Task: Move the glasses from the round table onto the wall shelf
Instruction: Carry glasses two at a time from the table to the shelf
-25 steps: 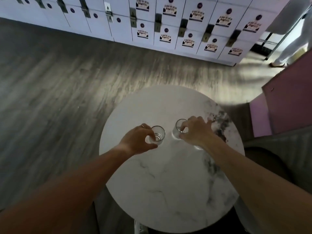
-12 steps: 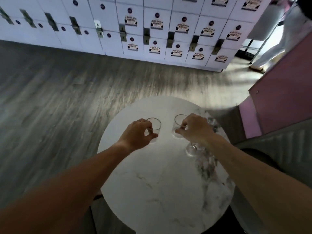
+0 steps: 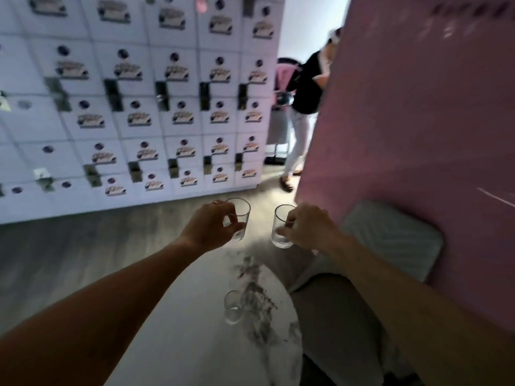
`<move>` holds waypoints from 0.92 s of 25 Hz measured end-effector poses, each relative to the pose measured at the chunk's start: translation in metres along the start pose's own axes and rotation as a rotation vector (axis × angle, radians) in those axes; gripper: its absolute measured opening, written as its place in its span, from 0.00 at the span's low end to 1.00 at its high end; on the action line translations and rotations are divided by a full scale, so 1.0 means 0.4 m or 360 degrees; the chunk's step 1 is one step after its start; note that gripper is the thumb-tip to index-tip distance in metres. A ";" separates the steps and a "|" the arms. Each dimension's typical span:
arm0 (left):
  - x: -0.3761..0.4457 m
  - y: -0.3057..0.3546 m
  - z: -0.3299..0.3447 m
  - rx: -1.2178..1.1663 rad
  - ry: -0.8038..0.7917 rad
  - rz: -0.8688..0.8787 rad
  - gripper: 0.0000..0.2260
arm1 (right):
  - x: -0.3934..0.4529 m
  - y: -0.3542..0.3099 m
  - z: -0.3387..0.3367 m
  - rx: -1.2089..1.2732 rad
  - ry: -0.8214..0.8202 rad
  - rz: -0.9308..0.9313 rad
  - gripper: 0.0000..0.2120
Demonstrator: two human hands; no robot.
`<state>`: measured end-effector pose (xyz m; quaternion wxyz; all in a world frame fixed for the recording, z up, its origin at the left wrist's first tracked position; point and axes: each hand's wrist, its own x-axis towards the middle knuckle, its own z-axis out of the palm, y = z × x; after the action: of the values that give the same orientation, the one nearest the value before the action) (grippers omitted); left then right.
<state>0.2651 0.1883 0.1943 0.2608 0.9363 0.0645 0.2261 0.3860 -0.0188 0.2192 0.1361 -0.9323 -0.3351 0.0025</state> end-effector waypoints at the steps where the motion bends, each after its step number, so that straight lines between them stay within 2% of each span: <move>1: 0.031 0.065 0.015 -0.0026 0.0003 0.0084 0.09 | -0.037 0.045 -0.054 0.0001 0.0058 0.0070 0.16; 5: 0.095 0.356 0.104 -0.0222 -0.0025 0.0427 0.08 | -0.272 0.225 -0.244 -0.0002 0.0262 0.0368 0.14; 10: 0.035 0.748 0.246 -0.0310 -0.0165 0.0817 0.08 | -0.680 0.416 -0.424 0.0040 0.0409 0.0706 0.11; 14: -0.142 1.121 0.352 -0.0500 -0.0392 0.1138 0.08 | -1.105 0.538 -0.527 -0.0033 0.0579 0.0996 0.11; 17: -0.302 1.377 0.427 -0.0495 -0.0487 0.1402 0.09 | -1.413 0.597 -0.574 -0.0148 0.0670 0.1247 0.13; 23: -0.619 1.795 0.499 -0.0639 -0.0825 0.1629 0.13 | -1.944 0.623 -0.654 -0.0222 0.0861 0.1699 0.14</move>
<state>0.1384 -0.5769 0.3173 0.2978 0.8054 -0.5035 0.0953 -0.0362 -0.7553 0.3402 0.1351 -0.9460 0.2263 -0.1889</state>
